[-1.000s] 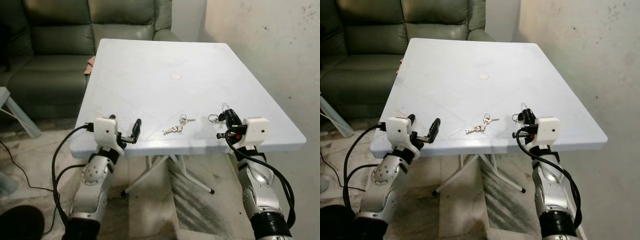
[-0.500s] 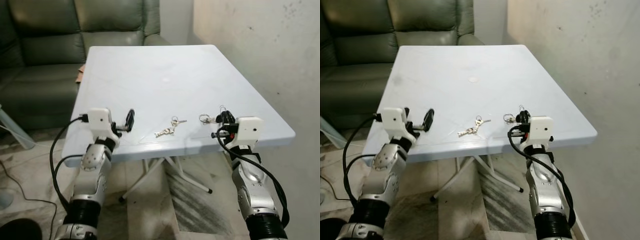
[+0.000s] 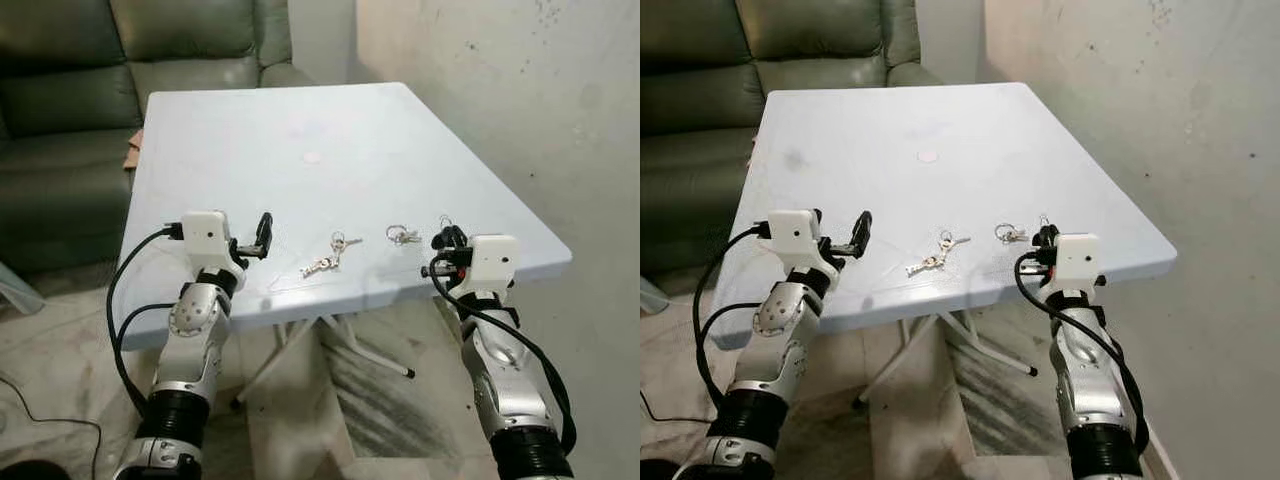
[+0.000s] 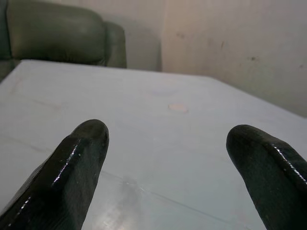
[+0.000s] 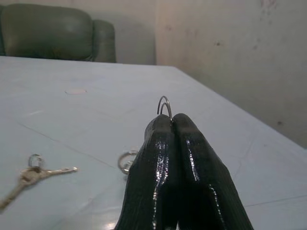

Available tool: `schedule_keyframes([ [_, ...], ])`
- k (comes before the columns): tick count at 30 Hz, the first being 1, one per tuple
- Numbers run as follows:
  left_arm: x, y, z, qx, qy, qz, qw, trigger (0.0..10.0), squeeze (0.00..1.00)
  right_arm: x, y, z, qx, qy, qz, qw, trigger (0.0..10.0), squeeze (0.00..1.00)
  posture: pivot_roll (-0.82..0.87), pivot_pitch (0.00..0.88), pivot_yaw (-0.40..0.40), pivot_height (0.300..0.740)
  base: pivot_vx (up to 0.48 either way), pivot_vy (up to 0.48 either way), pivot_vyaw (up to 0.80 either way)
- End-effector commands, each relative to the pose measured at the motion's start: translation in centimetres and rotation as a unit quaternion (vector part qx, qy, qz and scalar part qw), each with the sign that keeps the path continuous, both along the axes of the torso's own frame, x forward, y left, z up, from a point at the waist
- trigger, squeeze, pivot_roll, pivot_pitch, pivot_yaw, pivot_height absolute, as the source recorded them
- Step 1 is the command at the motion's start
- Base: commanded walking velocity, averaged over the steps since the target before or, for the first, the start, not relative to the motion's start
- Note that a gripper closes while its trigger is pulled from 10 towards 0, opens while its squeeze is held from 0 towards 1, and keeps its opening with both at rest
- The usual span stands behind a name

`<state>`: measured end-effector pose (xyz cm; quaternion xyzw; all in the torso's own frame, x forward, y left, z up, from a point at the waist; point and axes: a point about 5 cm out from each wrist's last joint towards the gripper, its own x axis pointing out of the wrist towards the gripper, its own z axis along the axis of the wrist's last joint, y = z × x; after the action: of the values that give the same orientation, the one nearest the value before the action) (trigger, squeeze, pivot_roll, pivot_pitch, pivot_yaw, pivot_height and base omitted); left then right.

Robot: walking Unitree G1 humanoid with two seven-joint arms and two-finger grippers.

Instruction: Hang keys on a hook

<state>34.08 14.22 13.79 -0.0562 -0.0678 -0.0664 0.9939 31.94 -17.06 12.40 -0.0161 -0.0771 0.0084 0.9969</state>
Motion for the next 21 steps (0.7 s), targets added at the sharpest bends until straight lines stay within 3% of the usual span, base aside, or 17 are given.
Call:
schedule_keyframes([
  [1,0.21,0.44,-0.05,0.000,0.006,0.014,1.000,10.0,0.00,0.03,0.34,0.05,-0.001,0.003,0.002,1.000,10.0,0.00,0.03,0.012,-0.005,0.740,0.000,0.000,-0.61],
  [21,0.31,0.56,-0.18,-0.007,0.019,0.022,1.000,10.0,0.00,-0.13,0.22,-0.17,-0.007,0.014,-0.002,1.000,10.0,0.00,0.02,0.023,-0.007,0.740,0.000,0.000,-0.61],
])
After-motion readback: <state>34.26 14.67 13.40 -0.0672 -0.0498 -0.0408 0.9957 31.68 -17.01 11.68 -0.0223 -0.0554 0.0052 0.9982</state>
